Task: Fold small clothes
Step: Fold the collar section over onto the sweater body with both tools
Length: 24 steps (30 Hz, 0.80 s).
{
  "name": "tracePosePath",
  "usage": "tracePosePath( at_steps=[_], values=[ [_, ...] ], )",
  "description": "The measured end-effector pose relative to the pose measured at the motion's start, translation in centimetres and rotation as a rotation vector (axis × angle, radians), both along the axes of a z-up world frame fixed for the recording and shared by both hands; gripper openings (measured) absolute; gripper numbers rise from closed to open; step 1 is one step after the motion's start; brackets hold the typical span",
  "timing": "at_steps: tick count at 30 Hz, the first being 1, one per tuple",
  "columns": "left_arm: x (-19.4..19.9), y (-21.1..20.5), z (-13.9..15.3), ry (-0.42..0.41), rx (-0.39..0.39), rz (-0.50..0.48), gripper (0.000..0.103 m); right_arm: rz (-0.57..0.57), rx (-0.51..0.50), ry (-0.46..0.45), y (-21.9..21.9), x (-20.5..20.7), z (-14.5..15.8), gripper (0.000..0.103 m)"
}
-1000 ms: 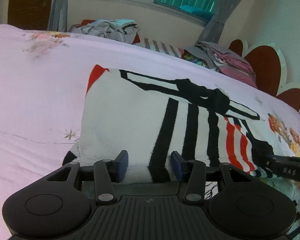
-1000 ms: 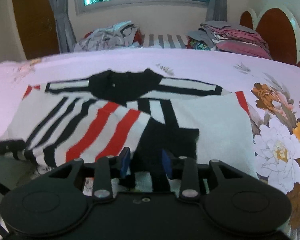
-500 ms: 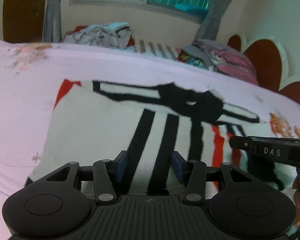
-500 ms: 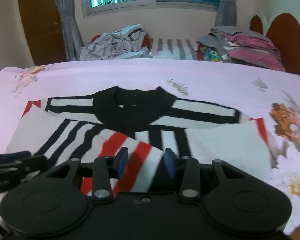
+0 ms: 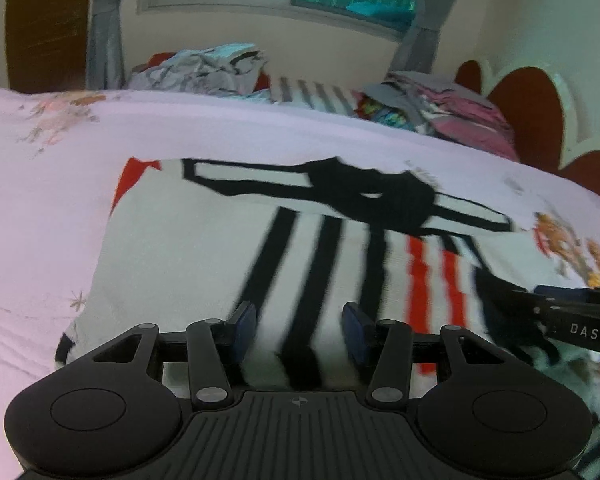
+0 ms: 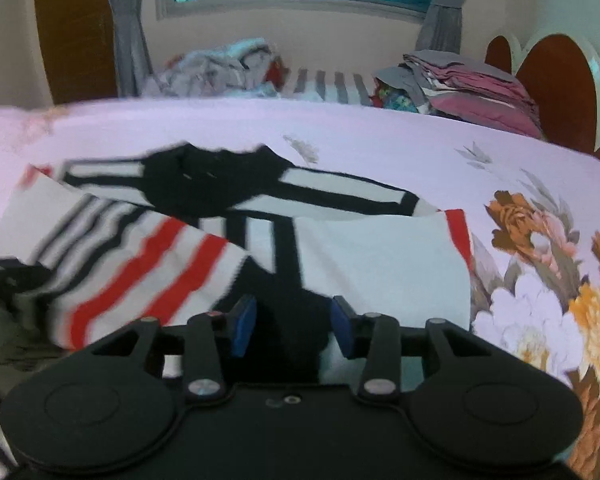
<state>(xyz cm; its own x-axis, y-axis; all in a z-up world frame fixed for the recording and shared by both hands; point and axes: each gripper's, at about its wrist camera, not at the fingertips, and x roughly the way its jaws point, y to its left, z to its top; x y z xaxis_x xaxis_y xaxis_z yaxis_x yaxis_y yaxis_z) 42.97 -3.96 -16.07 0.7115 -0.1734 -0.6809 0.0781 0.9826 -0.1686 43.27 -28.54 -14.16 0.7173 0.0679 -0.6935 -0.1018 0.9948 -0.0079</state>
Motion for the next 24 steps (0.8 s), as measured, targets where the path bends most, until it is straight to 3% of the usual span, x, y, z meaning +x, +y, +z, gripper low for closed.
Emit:
tracePosePath(
  at_steps=[8,14,17,21,24],
  values=[
    [-5.9,-2.2,0.7,0.016,-0.021,-0.089,0.049,0.116,0.073,0.034,2.3,-5.3,0.4,0.036],
    [-8.1,-1.8,-1.5,0.083,0.016,-0.089,0.049,0.186,0.056,0.081,4.7,-7.9,-1.2,0.034],
    [-9.7,-0.8,-2.1,0.077,0.066,-0.108,0.049,0.201,0.013,0.103,5.0,-9.3,-2.0,0.033],
    [-12.4,1.9,-2.2,0.08,0.086,-0.124,0.049,0.134,-0.082,0.078,3.1,-11.9,-2.4,0.034],
    [-14.1,4.0,-2.3,0.081,0.077,-0.123,0.049,0.055,-0.088,0.079,1.0,-13.3,-2.4,0.034]
  ],
)
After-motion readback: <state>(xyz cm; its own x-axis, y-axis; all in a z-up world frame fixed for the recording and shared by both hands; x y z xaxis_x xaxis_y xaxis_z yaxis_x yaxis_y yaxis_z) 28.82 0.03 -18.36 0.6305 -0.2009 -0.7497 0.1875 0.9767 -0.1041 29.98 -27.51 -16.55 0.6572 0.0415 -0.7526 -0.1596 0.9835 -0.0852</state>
